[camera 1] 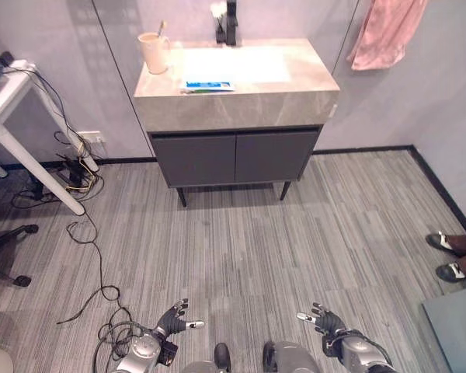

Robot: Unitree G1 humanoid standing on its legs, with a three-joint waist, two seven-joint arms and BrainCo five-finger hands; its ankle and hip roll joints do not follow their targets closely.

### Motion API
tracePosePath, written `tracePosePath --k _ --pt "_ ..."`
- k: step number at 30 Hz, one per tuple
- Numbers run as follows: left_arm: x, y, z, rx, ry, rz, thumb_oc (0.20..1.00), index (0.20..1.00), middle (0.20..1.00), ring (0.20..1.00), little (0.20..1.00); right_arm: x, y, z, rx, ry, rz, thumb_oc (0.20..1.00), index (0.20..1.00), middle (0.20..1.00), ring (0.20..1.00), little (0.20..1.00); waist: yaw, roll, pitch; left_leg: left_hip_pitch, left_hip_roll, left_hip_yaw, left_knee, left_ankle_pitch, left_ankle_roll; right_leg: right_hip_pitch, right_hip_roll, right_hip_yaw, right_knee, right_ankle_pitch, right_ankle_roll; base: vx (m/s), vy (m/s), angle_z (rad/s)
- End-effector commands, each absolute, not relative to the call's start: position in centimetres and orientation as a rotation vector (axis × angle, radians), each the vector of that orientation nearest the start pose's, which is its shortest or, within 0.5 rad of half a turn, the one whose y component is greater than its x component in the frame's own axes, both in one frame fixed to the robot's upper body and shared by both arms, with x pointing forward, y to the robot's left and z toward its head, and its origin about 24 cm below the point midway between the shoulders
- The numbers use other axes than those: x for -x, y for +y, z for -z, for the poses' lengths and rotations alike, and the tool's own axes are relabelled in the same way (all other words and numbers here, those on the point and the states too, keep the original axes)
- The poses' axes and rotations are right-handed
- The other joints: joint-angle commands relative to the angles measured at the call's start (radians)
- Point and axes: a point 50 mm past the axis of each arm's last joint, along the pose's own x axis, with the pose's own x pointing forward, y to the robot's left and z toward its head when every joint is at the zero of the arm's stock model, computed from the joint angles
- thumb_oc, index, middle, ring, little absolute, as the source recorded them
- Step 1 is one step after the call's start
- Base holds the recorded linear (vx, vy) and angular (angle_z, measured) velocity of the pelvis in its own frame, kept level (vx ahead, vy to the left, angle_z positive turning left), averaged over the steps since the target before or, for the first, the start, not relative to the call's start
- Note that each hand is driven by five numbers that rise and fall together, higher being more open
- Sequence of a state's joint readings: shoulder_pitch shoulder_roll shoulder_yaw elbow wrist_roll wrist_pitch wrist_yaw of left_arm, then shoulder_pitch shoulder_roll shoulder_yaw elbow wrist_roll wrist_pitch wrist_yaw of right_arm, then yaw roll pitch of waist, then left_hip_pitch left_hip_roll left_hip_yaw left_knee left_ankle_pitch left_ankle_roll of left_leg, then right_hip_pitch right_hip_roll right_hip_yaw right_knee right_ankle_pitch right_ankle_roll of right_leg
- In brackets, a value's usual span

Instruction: Put brush and paste in cup on sink, flatten towel.

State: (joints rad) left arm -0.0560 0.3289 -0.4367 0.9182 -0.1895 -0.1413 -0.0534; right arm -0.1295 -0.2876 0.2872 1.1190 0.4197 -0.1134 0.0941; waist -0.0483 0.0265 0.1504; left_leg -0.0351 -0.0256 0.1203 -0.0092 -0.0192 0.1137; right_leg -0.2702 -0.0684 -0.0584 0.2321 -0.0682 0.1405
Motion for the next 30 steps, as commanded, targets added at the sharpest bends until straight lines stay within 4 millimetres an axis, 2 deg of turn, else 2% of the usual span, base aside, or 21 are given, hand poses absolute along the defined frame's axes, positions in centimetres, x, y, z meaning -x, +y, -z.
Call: tracePosePath --k 1,3,4,5,10,12,13,14,15,16,17,18,19,20,21,22,23,24,26,28,30 --pt "-19.3 20.3 10.9 -0.335 0.695 0.241 1.000 1.000 1.000 1.000 1.000 -17.9 -23.5 12.4 -0.006 0.837 0.091 1.000 1.000 1.000 1.000 1.000 -0.029 -0.014 -0.005 0.161 -0.078 -0.059 0.002 -0.088 -0.067 -0.065 -0.026 0.031 -0.181 0.280 0.026 0.26 -0.046 0.52" --pt "-19.6 20.1 10.8 -0.333 0.685 0.245 1.000 1.000 1.000 1.000 1.000 -17.3 -23.8 12.8 -0.001 0.870 0.102 1.000 1.000 1.000 1.000 1.000 -0.037 -0.006 -0.002 0.215 -0.077 -0.094 -0.013 -0.096 -0.083 -0.101 -0.045 -0.003 -0.253 0.337 0.041 0.45 -0.072 0.39" --pt "-19.6 20.1 10.8 -0.333 0.685 0.245 1.000 1.000 1.000 1.000 1.000 -17.3 -23.8 12.8 -0.001 0.870 0.102 1.000 1.000 1.000 1.000 1.000 -0.039 -0.004 -0.001 0.218 -0.075 -0.095 -0.013 -0.096 -0.084 -0.098 -0.045 -0.006 -0.254 0.337 0.041 0.54 -0.098 0.48" --pt "-19.5 20.0 10.9 -0.329 0.695 0.243 1.000 1.000 1.000 1.000 1.000 -16.8 -23.9 13.0 0.008 0.892 0.099 1.000 1.000 1.000 1.000 1.000 -0.043 -0.002 -0.006 0.262 -0.074 -0.114 -0.030 -0.095 -0.093 -0.095 -0.043 -0.051 -0.234 0.350 0.040 0.28 -0.060 0.59" --pt "-19.0 19.8 11.5 -0.337 0.728 0.246 1.000 1.000 1.000 1.000 1.000 -15.9 -24.1 13.3 0.004 0.914 0.102 1.000 1.000 1.000 1.000 1.000 -0.065 0.010 -0.032 0.297 -0.046 -0.150 -0.027 -0.083 -0.117 -0.070 -0.011 -0.039 -0.196 0.336 0.015 0.37 -0.136 0.52" --pt "-18.5 19.7 12.3 -0.324 0.776 0.222 1.000 1.000 1.000 1.000 1.000 -15.1 -24.5 13.6 0.030 0.945 0.095 1.000 1.000 1.000 1.000 1.000 -0.076 0.033 -0.061 0.277 0.004 -0.164 0.088 0.044 -0.182 -0.038 0.061 -0.041 -0.164 0.274 -0.037 0.60 -0.312 0.12" --pt "-18.6 19.6 12.5 -0.343 0.793 0.227 1.000 1.000 1.000 1.000 1.000 -15.2 -24.5 13.5 0.049 0.940 0.082 1.000 1.000 1.000 1.000 1.000 -0.073 0.015 -0.055 0.174 0.014 -0.136 0.302 0.189 -0.249 0.025 0.075 -0.040 -0.181 0.253 -0.065 0.42 -0.259 0.11" --pt "-18.6 19.6 12.5 -0.343 0.793 0.227 1.000 1.000 1.000 1.000 1.000 -15.2 -24.5 13.5 0.049 0.940 0.081 1.000 1.000 1.000 1.000 1.000 -0.074 0.012 -0.057 0.170 0.012 -0.137 0.301 0.192 -0.249 0.023 0.072 -0.040 -0.182 0.254 -0.065 0.37 -0.298 0.11" --pt "-19.4 19.4 12.1 -0.358 0.770 0.233 1.000 1.000 1.000 1.000 1.000 -15.8 -24.5 13.2 0.048 0.915 0.087 1.000 1.000 1.000 1.000 1.000 -0.073 -0.012 -0.043 0.092 0.047 -0.088 0.451 0.250 -0.269 0.061 0.063 -0.037 -0.191 0.239 -0.084 0.22 -0.238 0.21" --pt "-20.1 19.2 11.7 -0.362 0.747 0.238 1.000 1.000 1.000 1.000 1.000 -16.0 -24.6 13.1 0.046 0.902 0.098 1.000 1.000 1.000 1.000 1.000 -0.066 -0.038 -0.030 0.020 0.062 -0.046 0.552 0.258 -0.258 0.082 0.052 -0.032 -0.192 0.222 -0.102 0.31 -0.358 0.22" --pt "-20.8 19.0 11.3 -0.361 0.723 0.235 1.000 1.000 1.000 1.000 1.000 -16.3 -24.7 12.9 0.052 0.888 0.101 1.000 1.000 1.000 1.000 1.000 -0.053 -0.067 -0.012 -0.030 0.076 -0.002 0.621 0.249 -0.236 0.111 0.044 -0.028 -0.195 0.201 -0.120 0.41 -0.373 0.05" --pt "-21.7 18.7 10.8 -0.380 0.693 0.242 1.000 1.000 1.000 1.000 1.000 -16.6 -25.0 12.8 0.084 0.895 0.105 1.000 1.000 1.000 1.000 1.000 -0.021 -0.083 0.006 -0.126 0.106 0.065 0.668 0.178 -0.221 0.167 0.049 -0.027 -0.208 0.168 -0.126 0.31 -0.266 -0.13" --pt "-21.8 18.7 10.8 -0.380 0.693 0.242 1.000 1.000 1.000 1.000 1.000 -16.6 -25.0 12.8 0.084 0.894 0.105 1.000 1.000 1.000 1.000 1.000 -0.022 -0.085 0.004 -0.128 0.103 0.066 0.666 0.181 -0.220 0.165 0.046 -0.027 -0.208 0.169 -0.126 0.36 -0.173 -0.04" --pt "-21.8 18.5 10.7 -0.393 0.688 0.248 1.000 1.000 1.000 1.000 1.000 -16.4 -25.3 12.8 0.106 0.907 0.111 1.000 1.000 1.000 1.000 1.000 -0.009 -0.088 0.005 -0.190 0.084 0.088 0.637 0.141 -0.210 0.190 0.047 -0.024 -0.221 0.164 -0.121 0.29 -0.039 -0.07" --pt "-22.0 18.6 10.6 -0.395 0.679 0.245 1.000 1.000 1.000 1.000 1.000 -16.5 -25.4 12.7 0.108 0.904 0.112 1.000 1.000 1.000 1.000 1.000 -0.006 -0.090 -0.003 -0.240 0.087 0.121 0.569 0.124 -0.199 0.215 0.043 -0.025 -0.240 0.161 -0.109 0.47 -0.041 -0.08" --pt "-22.1 18.6 10.4 -0.390 0.669 0.243 1.000 1.000 1.000 1.000 1.000 -16.6 -25.5 12.6 0.105 0.898 0.114 1.000 1.000 1.000 1.000 1.000 -0.001 -0.087 -0.007 -0.264 0.119 0.152 0.487 0.119 -0.195 0.244 0.044 -0.028 -0.252 0.148 -0.099 0.65 0.074 -0.09" --pt "-21.9 18.8 10.4 -0.388 0.664 0.240 1.000 1.000 1.000 1.000 1.000 -16.4 -25.5 12.7 0.117 0.904 0.100 1.000 1.000 1.000 1.000 1.000 0.019 -0.075 -0.014 -0.277 0.117 0.152 0.272 0.125 -0.180 0.291 0.051 -0.011 -0.264 0.117 -0.083 0.49 0.085 0.06" --pt "-21.9 18.8 10.4 -0.388 0.664 0.239 1.000 1.000 1.000 1.000 1.000 -16.4 -25.5 12.7 0.117 0.904 0.100 1.000 1.000 1.000 1.000 1.000 0.019 -0.077 -0.015 -0.275 0.115 0.153 0.265 0.131 -0.180 0.289 0.050 -0.011 -0.264 0.118 -0.083 0.53 0.168 -0.05" --pt "-20.9 19.8 11.0 -0.383 0.701 0.195 1.000 1.000 1.000 1.000 1.000 -16.3 -25.1 12.9 0.157 0.914 0.056 1.000 1.000 1.000 1.000 1.000 0.064 -0.053 -0.020 -0.301 0.115 0.031 0.008 0.220 -0.194 0.358 0.069 0.037 -0.271 0.072 -0.072 0.52 0.184 -0.32" --pt "-20.3 20.3 11.3 -0.374 0.727 0.179 1.000 1.000 1.000 1.000 1.000 -16.0 -25.0 13.0 0.159 0.925 0.051 1.000 1.000 1.000 1.000 1.000 0.071 -0.042 -0.019 -0.284 0.129 -0.012 -0.043 0.263 -0.216 0.376 0.066 0.059 -0.256 0.058 -0.072 0.57 0.200 -0.89" --pt "-19.1 20.8 12.0 -0.373 0.768 0.168 1.000 1.000 1.000 1.000 1.000 -15.6 -24.7 13.3 0.156 0.946 0.034 1.000 1.000 1.000 1.000 1.000 0.076 -0.039 -0.035 -0.264 0.141 -0.007 -0.025 0.255 -0.210 0.413 0.049 0.094 -0.239 0.029 -0.057 0.51 0.219 -1.09"
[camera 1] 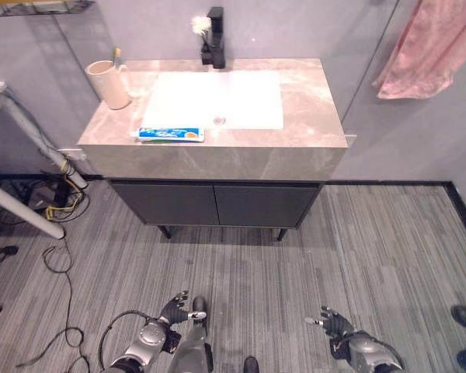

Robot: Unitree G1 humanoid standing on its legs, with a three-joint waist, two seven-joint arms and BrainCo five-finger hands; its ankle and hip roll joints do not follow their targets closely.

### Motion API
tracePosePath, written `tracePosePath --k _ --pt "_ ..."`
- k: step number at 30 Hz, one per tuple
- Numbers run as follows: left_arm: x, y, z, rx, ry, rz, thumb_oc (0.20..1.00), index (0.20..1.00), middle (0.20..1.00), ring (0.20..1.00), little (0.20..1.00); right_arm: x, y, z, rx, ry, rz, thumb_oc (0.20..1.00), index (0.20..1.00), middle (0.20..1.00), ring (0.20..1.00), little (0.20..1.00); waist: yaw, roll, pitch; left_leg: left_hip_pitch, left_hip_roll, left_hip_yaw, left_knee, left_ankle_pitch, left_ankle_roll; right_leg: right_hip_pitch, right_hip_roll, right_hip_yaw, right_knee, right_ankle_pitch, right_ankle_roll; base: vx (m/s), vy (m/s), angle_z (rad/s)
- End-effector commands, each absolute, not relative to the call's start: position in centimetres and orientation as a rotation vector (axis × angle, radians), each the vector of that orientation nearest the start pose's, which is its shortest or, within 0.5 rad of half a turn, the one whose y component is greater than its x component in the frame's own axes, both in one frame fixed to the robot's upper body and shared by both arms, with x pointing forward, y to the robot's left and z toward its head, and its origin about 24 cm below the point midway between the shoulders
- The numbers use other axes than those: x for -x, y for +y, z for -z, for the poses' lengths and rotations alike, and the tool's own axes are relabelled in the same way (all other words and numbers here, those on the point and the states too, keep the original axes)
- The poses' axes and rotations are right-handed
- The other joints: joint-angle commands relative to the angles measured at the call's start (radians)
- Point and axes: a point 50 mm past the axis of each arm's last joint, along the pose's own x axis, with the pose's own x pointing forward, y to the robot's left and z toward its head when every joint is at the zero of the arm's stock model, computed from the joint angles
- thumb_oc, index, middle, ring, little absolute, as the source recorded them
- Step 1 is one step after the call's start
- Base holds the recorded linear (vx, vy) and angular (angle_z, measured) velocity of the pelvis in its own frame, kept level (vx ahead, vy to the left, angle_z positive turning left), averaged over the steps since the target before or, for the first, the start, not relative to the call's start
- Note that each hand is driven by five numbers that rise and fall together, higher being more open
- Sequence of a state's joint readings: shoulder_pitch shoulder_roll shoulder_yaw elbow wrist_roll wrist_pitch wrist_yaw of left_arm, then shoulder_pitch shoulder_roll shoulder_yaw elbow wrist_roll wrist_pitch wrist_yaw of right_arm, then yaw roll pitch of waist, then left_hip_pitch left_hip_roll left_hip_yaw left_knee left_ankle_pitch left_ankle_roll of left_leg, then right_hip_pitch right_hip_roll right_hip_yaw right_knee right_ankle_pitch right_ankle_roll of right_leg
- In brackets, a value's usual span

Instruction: Put brush and paste in cup on sink, flatten towel.

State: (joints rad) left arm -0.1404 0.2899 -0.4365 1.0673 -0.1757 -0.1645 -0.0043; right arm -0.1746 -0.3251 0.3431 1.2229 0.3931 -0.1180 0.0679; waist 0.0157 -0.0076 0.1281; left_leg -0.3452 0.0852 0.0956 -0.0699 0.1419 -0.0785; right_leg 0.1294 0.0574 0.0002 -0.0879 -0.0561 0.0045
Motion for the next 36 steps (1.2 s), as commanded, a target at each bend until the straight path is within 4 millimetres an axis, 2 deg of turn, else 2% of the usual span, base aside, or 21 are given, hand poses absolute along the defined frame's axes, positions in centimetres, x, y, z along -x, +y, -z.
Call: tracePosePath --k 1,3,4,5,6,9,10,12,13,14,16,17,19,22,26,27,30,31,32,33,36 --pt "-18.9 21.0 12.0 -0.381 0.776 0.166 1.000 1.000 1.000 1.000 1.000 -15.5 -24.6 13.4 0.148 0.949 0.032 1.000 1.000 1.000 1.000 1.000 0.017 -0.009 -0.021 0.032 0.021 0.029 0.082 0.090 -0.013 0.025 -0.094 0.037 0.099 0.019 0.084 0.30 0.164 -0.82" --pt "-18.7 21.5 12.1 -0.407 0.786 0.166 1.000 1.000 1.000 1.000 1.000 -15.4 -24.4 13.5 0.137 0.952 0.035 1.000 1.000 1.000 1.000 1.000 0.022 -0.027 -0.032 0.007 -0.019 0.035 0.167 0.039 0.021 0.011 -0.132 0.055 0.174 0.043 0.102 0.43 0.254 -0.77" --pt "-18.7 21.5 12.1 -0.415 0.784 0.171 1.000 1.000 1.000 1.000 1.000 -15.4 -24.2 13.6 0.131 0.952 0.031 1.000 1.000 1.000 1.000 1.000 0.021 -0.035 -0.034 0.013 -0.041 0.051 0.186 0.005 0.042 -0.005 -0.151 0.064 0.233 0.089 0.122 0.43 0.298 -0.21" --pt "-18.6 21.6 12.1 -0.432 0.788 0.179 1.000 1.000 1.000 1.000 1.000 -15.5 -24.1 13.6 0.131 0.950 0.022 1.000 1.000 1.000 1.000 1.000 0.019 -0.043 -0.030 0.026 -0.063 0.067 0.195 -0.018 0.059 -0.018 -0.171 0.074 0.294 0.168 0.139 0.48 0.380 -0.09" --pt "-18.2 21.7 12.3 -0.462 0.798 0.196 1.000 1.000 1.000 1.000 1.000 -15.9 -23.8 13.4 0.141 0.939 0.000 1.000 1.000 1.000 1.000 1.000 0.013 -0.029 -0.023 0.073 -0.088 0.074 0.167 -0.041 0.081 -0.093 -0.175 0.079 0.411 0.266 0.150 0.34 0.279 -0.13" --pt "-17.8 21.9 12.4 -0.499 0.806 0.226 1.000 1.000 1.000 1.000 1.000 -16.6 -23.4 13.1 0.162 0.907 -0.040 1.000 1.000 1.000 1.000 1.000 0.001 -0.009 -0.008 0.131 -0.098 0.088 0.124 -0.059 0.098 -0.146 -0.161 0.054 0.502 0.318 0.156 0.28 0.251 -0.17" --pt "-17.6 22.0 12.5 -0.503 0.812 0.235 1.000 1.000 1.000 1.000 1.000 -16.6 -23.4 13.1 0.171 0.910 -0.047 1.000 1.000 1.000 1.000 1.000 -0.001 0.006 -0.007 0.149 -0.097 0.076 0.114 -0.064 0.105 -0.173 -0.147 0.055 0.525 0.306 0.158 0.29 0.250 0.03" --pt "-18.1 22.0 12.4 -0.562 0.809 0.259 1.000 1.000 1.000 1.000 1.000 -16.9 -23.3 12.9 0.174 0.896 -0.055 1.000 1.000 1.000 1.000 1.000 -0.040 0.024 0.011 0.209 -0.113 0.052 0.062 -0.064 0.102 -0.269 -0.053 0.091 0.495 0.193 0.136 0.23 0.163 0.06" --pt "-18.1 22.0 12.4 -0.562 0.809 0.259 1.000 1.000 1.000 1.000 1.000 -16.9 -23.3 12.9 0.174 0.896 -0.055 1.000 1.000 1.000 1.000 1.000 -0.040 0.024 0.011 0.209 -0.113 0.052 0.062 -0.064 0.102 -0.269 -0.053 0.091 0.495 0.194 0.136 0.29 0.092 0.31" --pt "-18.3 22.3 12.3 -0.631 0.808 0.290 1.000 1.000 1.000 1.000 1.000 -17.0 -23.1 12.9 0.162 0.889 -0.051 1.000 1.000 1.000 1.000 1.000 -0.049 0.025 0.016 0.246 -0.117 0.046 0.060 -0.074 0.093 -0.290 -0.054 0.016 0.347 0.112 0.114 0.27 0.030 0.23" --pt "-18.3 22.7 12.3 -0.626 0.816 0.280 1.000 1.000 1.000 1.000 1.000 -17.0 -22.8 13.1 0.195 0.904 -0.084 1.000 1.000 1.000 1.000 1.000 -0.034 0.023 0.012 0.280 -0.123 0.048 0.057 -0.086 0.083 -0.285 -0.086 -0.108 0.248 0.126 0.109 0.23 0.000 0.11" --pt "-18.0 22.8 12.4 -0.619 0.820 0.276 1.000 1.000 1.000 1.000 1.000 -16.9 -22.8 13.1 0.206 0.909 -0.087 1.000 1.000 1.000 1.000 1.000 -0.033 0.023 0.010 0.290 -0.123 0.046 0.057 -0.090 0.079 -0.263 -0.097 -0.141 0.224 0.131 0.114 0.11 -0.054 0.02" --pt "-17.3 23.3 12.5 -0.618 0.826 0.267 1.000 1.000 1.000 1.000 1.000 -17.2 -23.1 12.9 0.237 0.896 -0.098 1.000 1.000 1.000 1.000 1.000 -0.019 0.022 -0.001 0.279 -0.128 0.050 0.069 -0.089 0.061 -0.207 -0.098 -0.120 0.142 0.133 0.100 0.08 -0.062 0.23" --pt "-17.1 23.5 12.4 -0.623 0.824 0.270 1.000 1.000 1.000 1.000 1.000 -17.7 -23.8 12.4 0.255 0.878 -0.079 1.000 1.000 1.000 1.000 1.000 -0.012 0.028 0.002 0.258 -0.126 0.054 0.100 -0.082 0.043 -0.192 -0.098 -0.122 0.106 0.136 0.093 -0.02 -0.046 0.12" --pt "-17.9 23.0 11.6 -0.650 0.756 0.319 1.000 1.000 1.000 1.000 1.000 -17.9 -26.2 11.6 0.292 0.865 -0.007 1.000 1.000 1.000 1.000 1.000 0.001 0.034 0.041 0.118 -0.125 0.033 0.311 -0.039 -0.045 -0.185 -0.120 -0.152 0.067 0.148 0.079 -0.13 -0.049 0.36" --pt "-18.1 22.9 11.4 -0.664 0.736 0.343 1.000 1.000 1.000 1.000 1.000 -17.7 -26.7 11.6 0.302 0.873 0.005 1.000 1.000 1.000 1.000 1.000 0.002 0.036 0.042 0.116 -0.119 0.030 0.312 -0.042 -0.047 -0.181 -0.123 -0.160 0.061 0.146 0.079 -0.07 -0.009 0.50" --pt "-19.4 22.9 9.1 -0.746 0.598 0.456 1.000 1.000 1.000 1.000 1.000 -16.9 -28.2 11.4 0.325 0.883 0.054 1.000 1.000 1.000 1.000 1.000 -0.006 0.040 0.039 0.139 -0.013 0.103 0.241 -0.052 -0.021 -0.172 -0.153 -0.184 0.068 0.136 0.087 -0.01 0.059 0.37" --pt "-19.3 23.0 9.1 -0.747 0.601 0.457 1.000 1.000 1.000 1.000 1.000 -16.8 -28.1 11.5 0.323 0.884 0.053 1.000 1.000 1.000 1.000 1.000 -0.003 0.038 0.039 0.144 -0.013 0.105 0.237 -0.052 -0.022 -0.171 -0.153 -0.182 0.069 0.135 0.087 0.07 0.142 0.49" --pt "-19.8 24.3 6.7 -0.873 0.496 0.554 1.000 1.000 1.000 1.000 1.000 -16.3 -28.6 11.4 0.321 0.882 0.044 1.000 1.000 1.000 1.000 1.000 0.006 0.046 0.028 0.181 0.035 0.079 0.141 -0.035 -0.024 -0.171 -0.162 -0.181 0.069 0.125 0.097 0.10 0.175 0.23" --pt "-19.9 24.9 6.0 -0.910 0.478 0.556 1.000 1.000 1.000 1.000 1.000 -16.0 -28.8 11.4 0.325 0.888 0.029 1.000 1.000 1.000 1.000 1.000 0.017 0.053 0.024 0.182 0.056 0.033 0.112 -0.009 -0.033 -0.171 -0.167 -0.173 0.073 0.121 0.100 0.12 0.208 -0.14" --pt "-20.2 26.3 4.3 -0.893 0.434 0.483 1.000 1.000 1.000 1.000 1.000 -14.9 -28.9 11.9 0.308 0.933 0.039 1.000 1.000 1.000 1.000 1.000 0.015 0.079 0.006 0.242 0.076 -0.030 0.028 0.008 -0.057 -0.166 -0.179 -0.168 0.084 0.103 0.104 0.12 0.194 -0.27"
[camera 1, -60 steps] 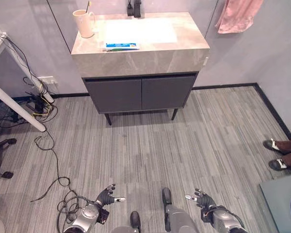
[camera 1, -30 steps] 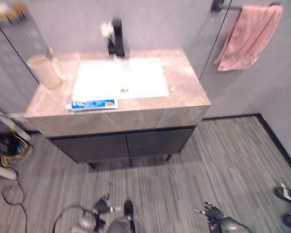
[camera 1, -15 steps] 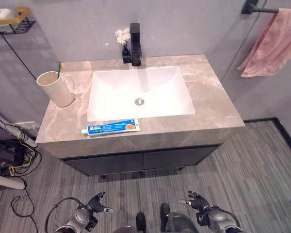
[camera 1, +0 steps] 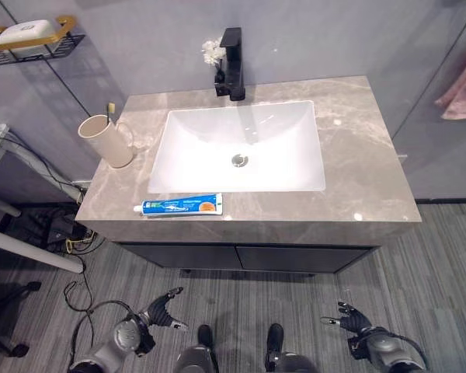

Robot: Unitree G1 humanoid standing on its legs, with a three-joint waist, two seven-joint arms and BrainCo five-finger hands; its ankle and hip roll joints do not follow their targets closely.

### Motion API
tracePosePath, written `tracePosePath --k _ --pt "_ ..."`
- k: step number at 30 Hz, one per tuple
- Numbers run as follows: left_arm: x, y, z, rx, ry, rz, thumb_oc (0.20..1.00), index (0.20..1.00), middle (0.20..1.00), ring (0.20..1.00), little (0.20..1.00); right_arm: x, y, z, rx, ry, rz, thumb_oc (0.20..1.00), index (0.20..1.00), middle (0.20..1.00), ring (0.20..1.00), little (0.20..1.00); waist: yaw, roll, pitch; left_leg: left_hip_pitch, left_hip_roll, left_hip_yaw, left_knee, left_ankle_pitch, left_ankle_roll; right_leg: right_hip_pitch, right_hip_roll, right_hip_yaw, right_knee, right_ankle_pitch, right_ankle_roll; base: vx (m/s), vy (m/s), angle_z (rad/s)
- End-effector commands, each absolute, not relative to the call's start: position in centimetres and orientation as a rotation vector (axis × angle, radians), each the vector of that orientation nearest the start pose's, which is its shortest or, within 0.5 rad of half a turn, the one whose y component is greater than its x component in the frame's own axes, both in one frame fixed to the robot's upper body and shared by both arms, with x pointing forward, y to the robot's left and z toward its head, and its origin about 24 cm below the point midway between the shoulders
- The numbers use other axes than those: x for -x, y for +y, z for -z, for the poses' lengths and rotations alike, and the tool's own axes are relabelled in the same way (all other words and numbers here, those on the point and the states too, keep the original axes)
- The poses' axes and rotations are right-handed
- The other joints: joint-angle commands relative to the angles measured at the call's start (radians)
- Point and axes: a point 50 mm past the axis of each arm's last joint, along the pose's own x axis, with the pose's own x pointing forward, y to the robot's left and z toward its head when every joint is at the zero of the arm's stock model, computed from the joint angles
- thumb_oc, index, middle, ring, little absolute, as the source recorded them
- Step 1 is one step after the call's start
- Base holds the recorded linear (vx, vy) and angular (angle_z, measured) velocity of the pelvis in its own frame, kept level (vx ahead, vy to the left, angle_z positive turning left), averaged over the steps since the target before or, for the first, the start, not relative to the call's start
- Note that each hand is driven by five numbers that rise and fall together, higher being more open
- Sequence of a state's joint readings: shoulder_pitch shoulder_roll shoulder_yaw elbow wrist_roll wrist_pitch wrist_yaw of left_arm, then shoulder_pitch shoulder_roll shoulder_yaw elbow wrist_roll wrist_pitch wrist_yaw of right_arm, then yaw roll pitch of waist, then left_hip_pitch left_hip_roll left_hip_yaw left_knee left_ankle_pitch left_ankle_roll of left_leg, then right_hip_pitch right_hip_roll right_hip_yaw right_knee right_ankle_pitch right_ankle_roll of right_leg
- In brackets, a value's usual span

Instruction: Put brush and paste in cup on sink, flatten towel.

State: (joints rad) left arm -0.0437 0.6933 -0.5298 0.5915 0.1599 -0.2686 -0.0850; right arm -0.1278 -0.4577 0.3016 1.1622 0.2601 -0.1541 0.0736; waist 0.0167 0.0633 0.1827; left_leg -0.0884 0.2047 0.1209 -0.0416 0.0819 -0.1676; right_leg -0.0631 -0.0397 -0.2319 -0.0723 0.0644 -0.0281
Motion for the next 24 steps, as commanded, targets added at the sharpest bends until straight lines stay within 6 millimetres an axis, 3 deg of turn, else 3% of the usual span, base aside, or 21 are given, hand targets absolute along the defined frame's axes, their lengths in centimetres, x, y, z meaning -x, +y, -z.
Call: tracePosePath --k 1,5,7,8,9,10,11,13,17,20,24 --pt "-21.3 26.0 1.2 -1.085 0.284 0.624 1.000 1.000 1.000 1.000 1.000 -14.4 -29.4 12.0 0.298 0.944 0.073 1.000 1.000 1.000 1.000 1.000 0.011 0.028 -0.063 0.021 -0.046 -0.039 -0.039 0.060 0.022 0.041 -0.088 0.054 0.065 -0.022 0.146 0.12 0.196 -0.20" --pt "-20.9 27.1 0.4 -1.126 0.288 0.622 1.000 1.000 1.000 1.000 1.000 -14.5 -29.2 12.1 0.300 0.944 0.063 1.000 1.000 1.000 1.000 1.000 0.017 0.028 -0.079 0.037 -0.065 -0.043 -0.045 0.046 0.030 0.049 -0.100 0.060 0.056 -0.009 0.152 0.10 0.162 0.18" --pt "-20.4 29.0 -2.5 -1.148 0.210 0.518 1.000 1.000 1.000 1.000 1.000 -15.1 -28.3 12.3 0.301 0.943 0.033 1.000 1.000 1.000 1.000 1.000 0.056 0.026 -0.093 0.060 -0.104 -0.019 -0.043 0.011 0.054 0.067 -0.142 0.085 0.036 0.018 0.181 0.15 0.255 -0.15" --pt "-20.3 29.2 -2.7 -1.148 0.214 0.514 1.000 1.000 1.000 1.000 1.000 -15.2 -28.2 12.3 0.302 0.943 0.027 1.000 1.000 1.000 1.000 1.000 0.055 0.023 -0.093 0.062 -0.105 -0.015 -0.043 0.010 0.055 0.067 -0.143 0.089 0.036 0.019 0.182 0.08 0.228 -0.32" --pt "-20.9 29.0 -5.2 -1.161 0.085 0.470 1.000 1.000 1.000 1.000 1.000 -15.8 -27.5 12.3 0.311 0.935 -0.007 1.000 1.000 1.000 1.000 1.000 0.076 0.020 -0.094 0.062 -0.117 -0.013 -0.046 -0.001 0.063 0.056 -0.161 0.097 0.040 0.029 0.195 0.02 0.113 -0.28" --pt "-20.8 29.0 -5.3 -1.163 0.086 0.468 1.000 1.000 1.000 1.000 1.000 -15.8 -27.4 12.3 0.310 0.934 -0.009 1.000 1.000 1.000 1.000 1.000 0.076 0.017 -0.094 0.062 -0.118 -0.011 -0.046 -0.001 0.064 0.054 -0.162 0.099 0.041 0.029 0.195 0.05 0.179 -0.24" --pt "-20.9 28.8 -8.1 -1.197 -0.035 0.442 1.000 1.000 1.000 1.000 1.000 -14.9 -27.2 12.8 0.311 0.971 -0.041 1.000 1.000 1.000 1.000 1.000 0.100 0.004 -0.098 0.062 -0.128 -0.012 -0.046 -0.010 0.068 0.059 -0.178 0.090 0.039 0.041 0.204 0.03 0.074 -0.09" --pt "-20.7 29.1 -9.1 -1.229 -0.057 0.441 1.000 1.000 1.000 1.000 1.000 -13.9 -27.2 13.2 0.323 1.011 -0.045 1.000 1.000 1.000 1.000 1.000 0.106 -0.001 -0.103 0.062 -0.132 -0.017 -0.046 -0.014 0.070 0.067 -0.185 0.078 0.035 0.045 0.207 0.04 0.058 0.03" --pt "-21.3 28.6 -14.7 -1.228 -0.268 0.329 1.000 1.000 1.000 1.000 1.000 -9.2 -27.5 14.9 0.378 1.220 -0.055 1.000 1.000 1.000 1.000 1.000 0.125 -0.026 -0.132 0.053 -0.150 -0.061 -0.046 -0.026 0.072 0.115 -0.210 0.008 0.006 0.055 0.223 0.06 0.032 0.33" --pt "-21.7 27.2 -15.9 -1.114 -0.372 0.299 1.000 1.000 1.000 1.000 1.000 -8.2 -27.2 15.3 0.410 1.288 -0.092 1.000 1.000 1.000 1.000 1.000 0.123 -0.033 -0.137 0.050 -0.161 -0.069 -0.046 -0.029 0.075 0.125 -0.220 -0.008 -0.010 0.064 0.227 0.03 0.023 0.36" --pt "-22.2 25.4 -16.8 -1.030 -0.450 0.348 1.000 1.000 1.000 1.000 1.000 -8.8 -26.4 15.4 0.464 1.276 -0.188 1.000 1.000 1.000 1.000 1.000 0.111 -0.043 -0.141 0.045 -0.162 -0.048 -0.046 -0.033 0.073 0.100 -0.224 0.014 -0.015 0.077 0.231 0.00 0.009 0.00"
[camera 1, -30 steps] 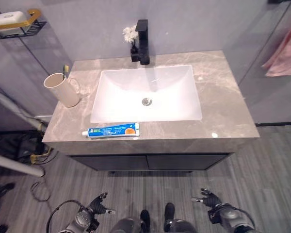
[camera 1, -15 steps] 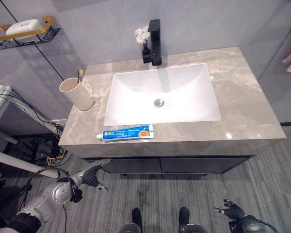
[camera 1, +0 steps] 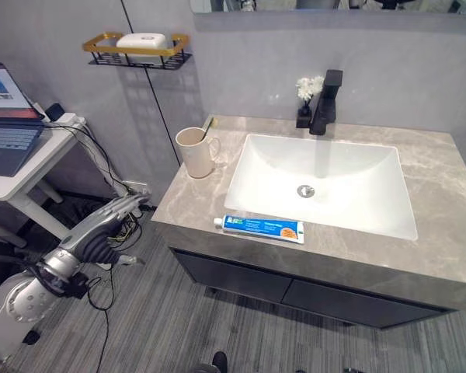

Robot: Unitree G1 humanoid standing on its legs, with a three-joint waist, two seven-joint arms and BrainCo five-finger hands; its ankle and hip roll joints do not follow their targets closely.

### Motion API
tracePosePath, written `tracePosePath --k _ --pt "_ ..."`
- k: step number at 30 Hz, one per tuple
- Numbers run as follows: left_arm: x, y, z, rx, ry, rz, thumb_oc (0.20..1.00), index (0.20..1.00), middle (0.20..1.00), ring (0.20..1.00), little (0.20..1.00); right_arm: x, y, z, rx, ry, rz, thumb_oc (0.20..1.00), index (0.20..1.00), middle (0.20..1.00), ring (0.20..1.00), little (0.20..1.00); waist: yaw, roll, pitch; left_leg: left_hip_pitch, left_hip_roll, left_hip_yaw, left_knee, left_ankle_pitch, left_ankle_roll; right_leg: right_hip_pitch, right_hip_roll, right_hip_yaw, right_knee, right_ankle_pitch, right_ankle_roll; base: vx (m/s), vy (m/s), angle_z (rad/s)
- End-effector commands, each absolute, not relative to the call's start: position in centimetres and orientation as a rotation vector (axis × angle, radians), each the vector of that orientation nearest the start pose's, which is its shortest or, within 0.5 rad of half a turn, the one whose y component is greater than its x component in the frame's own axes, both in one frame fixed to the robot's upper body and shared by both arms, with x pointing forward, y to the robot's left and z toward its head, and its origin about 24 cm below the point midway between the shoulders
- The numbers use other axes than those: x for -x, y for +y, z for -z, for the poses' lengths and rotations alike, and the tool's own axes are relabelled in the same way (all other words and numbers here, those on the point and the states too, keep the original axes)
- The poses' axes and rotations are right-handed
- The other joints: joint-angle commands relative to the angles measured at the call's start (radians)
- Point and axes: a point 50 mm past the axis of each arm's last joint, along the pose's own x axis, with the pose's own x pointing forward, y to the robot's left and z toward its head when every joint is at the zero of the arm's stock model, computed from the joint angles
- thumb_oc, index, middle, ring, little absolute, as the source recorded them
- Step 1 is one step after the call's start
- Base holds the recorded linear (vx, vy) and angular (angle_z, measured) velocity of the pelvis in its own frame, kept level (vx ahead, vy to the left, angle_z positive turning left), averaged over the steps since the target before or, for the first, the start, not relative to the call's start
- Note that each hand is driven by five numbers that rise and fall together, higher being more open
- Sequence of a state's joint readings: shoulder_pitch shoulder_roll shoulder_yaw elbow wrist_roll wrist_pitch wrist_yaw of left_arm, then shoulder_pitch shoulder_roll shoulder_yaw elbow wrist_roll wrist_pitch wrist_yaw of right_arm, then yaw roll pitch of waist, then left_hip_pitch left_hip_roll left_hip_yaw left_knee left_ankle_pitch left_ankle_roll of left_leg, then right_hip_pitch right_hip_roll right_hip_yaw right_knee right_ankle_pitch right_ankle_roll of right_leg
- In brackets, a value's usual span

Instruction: Put brush and paste in cup on sink, flatten towel.

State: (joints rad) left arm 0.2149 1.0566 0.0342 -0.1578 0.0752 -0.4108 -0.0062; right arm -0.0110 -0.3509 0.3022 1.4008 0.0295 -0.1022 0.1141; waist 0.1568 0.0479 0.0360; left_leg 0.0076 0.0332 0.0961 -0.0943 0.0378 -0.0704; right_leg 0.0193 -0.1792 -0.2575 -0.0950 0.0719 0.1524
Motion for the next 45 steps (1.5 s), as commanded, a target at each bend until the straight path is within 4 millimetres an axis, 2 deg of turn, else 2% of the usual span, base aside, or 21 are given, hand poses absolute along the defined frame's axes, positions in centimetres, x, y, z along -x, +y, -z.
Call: tracePosePath --k 1,6,12,19,28,37,42,45 --pt "-22.3 25.2 -16.5 -1.011 -0.448 0.351 1.000 1.000 1.000 1.000 1.000 -9.0 -26.4 15.4 0.454 1.265 -0.181 1.000 1.000 1.000 1.000 1.000 -0.038 -0.031 0.007 -0.050 0.013 -0.015 0.007 0.011 -0.024 0.010 -0.083 0.048 0.008 0.073 0.052 0.00 0.005 -0.09" --pt "-22.6 24.4 -15.8 -0.960 -0.432 0.394 1.000 1.000 1.000 1.000 1.000 -8.1 -26.2 15.6 0.438 1.291 -0.177 1.000 1.000 1.000 1.000 1.000 -0.062 -0.037 0.008 -0.037 0.022 0.018 0.007 0.003 -0.020 -0.010 -0.076 0.088 0.008 0.080 0.053 0.02 0.007 -0.41" --pt "-23.2 23.9 -14.5 -0.920 -0.374 0.440 1.000 1.000 1.000 1.000 1.000 -6.8 -26.0 16.0 0.518 1.345 -0.258 1.000 1.000 1.000 1.000 1.000 -0.087 -0.038 0.007 -0.026 0.025 0.051 0.007 -0.009 -0.016 -0.031 -0.075 0.121 0.008 0.088 0.063 0.00 0.015 -0.16" --pt "-23.6 24.6 -12.8 -0.909 -0.300 0.404 1.000 1.000 1.000 1.000 1.000 -6.2 -25.5 16.2 0.468 1.358 -0.240 1.000 1.000 1.000 1.000 1.000 -0.117 -0.048 0.009 -0.011 0.036 0.102 0.007 -0.018 -0.013 -0.071 -0.067 0.177 0.008 0.103 0.068 0.00 0.010 -0.28" --pt "-24.3 26.1 -12.8 -0.951 -0.284 0.312 1.000 1.000 1.000 1.000 1.000 -5.7 -25.6 16.2 0.443 1.364 -0.213 1.000 1.000 1.000 1.000 1.000 -0.143 -0.063 0.012 -0.006 0.042 0.144 0.007 -0.025 -0.012 -0.106 -0.056 0.226 0.008 0.122 0.076 0.01 0.003 -0.19" --pt "-25.4 26.9 -12.5 -0.957 -0.268 0.238 1.000 1.000 1.000 1.000 1.000 -5.8 -25.5 16.2 0.425 1.346 -0.211 1.000 1.000 1.000 1.000 1.000 -0.164 -0.077 0.018 -0.020 0.051 0.178 0.007 -0.022 -0.015 -0.150 -0.044 0.259 0.008 0.138 0.077 0.01 -0.004 -0.15" --pt "-26.2 26.4 -11.7 -0.915 -0.265 0.219 1.000 1.000 1.000 1.000 1.000 -6.6 -25.3 16.1 0.405 1.317 -0.192 1.000 1.000 1.000 1.000 1.000 -0.177 -0.083 0.024 -0.038 0.055 0.191 0.007 -0.019 -0.016 -0.179 -0.040 0.273 0.008 0.148 0.080 0.00 -0.003 -0.05" --pt "-26.4 26.1 -11.1 -0.909 -0.256 0.223 1.000 1.000 1.000 1.000 1.000 -6.8 -25.1 16.1 0.323 1.292 -0.122 1.000 1.000 1.000 1.000 1.000 -0.191 -0.088 0.026 -0.040 0.058 0.205 0.007 -0.018 -0.018 -0.193 -0.036 0.285 0.008 0.153 0.079 0.02 -0.005 -0.18"
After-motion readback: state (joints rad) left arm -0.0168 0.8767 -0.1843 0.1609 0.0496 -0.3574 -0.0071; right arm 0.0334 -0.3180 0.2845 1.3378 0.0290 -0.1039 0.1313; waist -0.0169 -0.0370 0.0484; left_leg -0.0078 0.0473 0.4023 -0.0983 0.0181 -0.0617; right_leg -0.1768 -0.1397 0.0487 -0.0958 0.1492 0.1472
